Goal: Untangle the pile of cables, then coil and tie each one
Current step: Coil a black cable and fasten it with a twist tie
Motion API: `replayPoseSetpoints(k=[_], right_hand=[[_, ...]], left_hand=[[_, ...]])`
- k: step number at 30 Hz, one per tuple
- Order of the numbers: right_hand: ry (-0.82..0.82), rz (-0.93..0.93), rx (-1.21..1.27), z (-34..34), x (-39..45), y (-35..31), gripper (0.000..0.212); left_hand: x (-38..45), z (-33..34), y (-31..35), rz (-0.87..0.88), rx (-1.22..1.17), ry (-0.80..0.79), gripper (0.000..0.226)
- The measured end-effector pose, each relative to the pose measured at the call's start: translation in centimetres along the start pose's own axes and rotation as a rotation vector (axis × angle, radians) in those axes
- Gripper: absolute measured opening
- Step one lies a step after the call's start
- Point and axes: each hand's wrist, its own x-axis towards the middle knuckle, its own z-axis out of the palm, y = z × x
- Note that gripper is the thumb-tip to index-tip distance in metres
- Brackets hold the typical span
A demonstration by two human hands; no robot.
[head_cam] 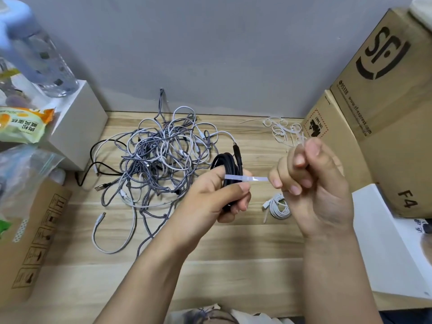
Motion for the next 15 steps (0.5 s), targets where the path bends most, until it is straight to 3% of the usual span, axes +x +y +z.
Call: replayPoseSetpoints(k=[15], right_hand=[[-0.196, 0.186, -0.494, -0.3, -0.5, -2.3, 0.010]], left_hand=[[-1.2, -0.9, 1.0, 0.000, 0.072, -0.291, 0.018]])
